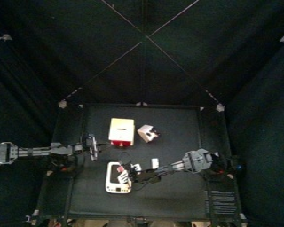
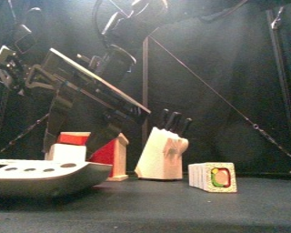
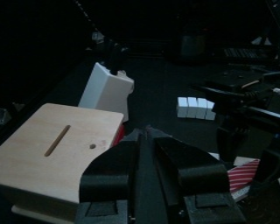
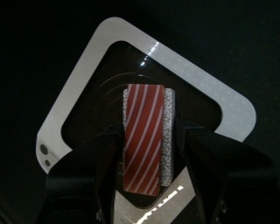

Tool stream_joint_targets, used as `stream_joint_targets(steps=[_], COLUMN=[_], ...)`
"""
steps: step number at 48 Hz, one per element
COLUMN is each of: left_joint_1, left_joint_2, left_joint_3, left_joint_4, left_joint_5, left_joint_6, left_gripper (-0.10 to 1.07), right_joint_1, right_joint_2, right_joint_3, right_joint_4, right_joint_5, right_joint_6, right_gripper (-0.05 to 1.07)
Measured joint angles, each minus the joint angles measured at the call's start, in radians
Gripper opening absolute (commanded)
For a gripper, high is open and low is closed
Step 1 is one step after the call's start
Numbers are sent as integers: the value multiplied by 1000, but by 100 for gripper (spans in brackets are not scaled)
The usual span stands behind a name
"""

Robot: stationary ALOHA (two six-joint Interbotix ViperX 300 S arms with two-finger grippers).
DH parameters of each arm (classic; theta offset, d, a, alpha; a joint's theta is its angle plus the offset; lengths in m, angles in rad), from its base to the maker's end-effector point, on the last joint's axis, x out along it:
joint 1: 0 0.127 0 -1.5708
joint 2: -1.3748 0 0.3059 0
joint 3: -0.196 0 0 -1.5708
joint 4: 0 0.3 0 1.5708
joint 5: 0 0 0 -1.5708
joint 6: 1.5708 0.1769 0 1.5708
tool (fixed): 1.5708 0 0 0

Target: Grab salmon sushi

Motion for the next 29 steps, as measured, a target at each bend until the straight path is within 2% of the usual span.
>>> stream_joint_targets(steps=[29], left_joint_1=[0], left_joint_2=[0], left_joint_3=[0], left_joint_4=[0], left_joint_5=[0], left_joint_6=[0], left_gripper=[59], right_joint_1=[3], right_joint_2=[-23], right_joint_3=[2], right_joint_4=[-9], right_joint_5=[3], right_joint_6=[-37], right_gripper=[73])
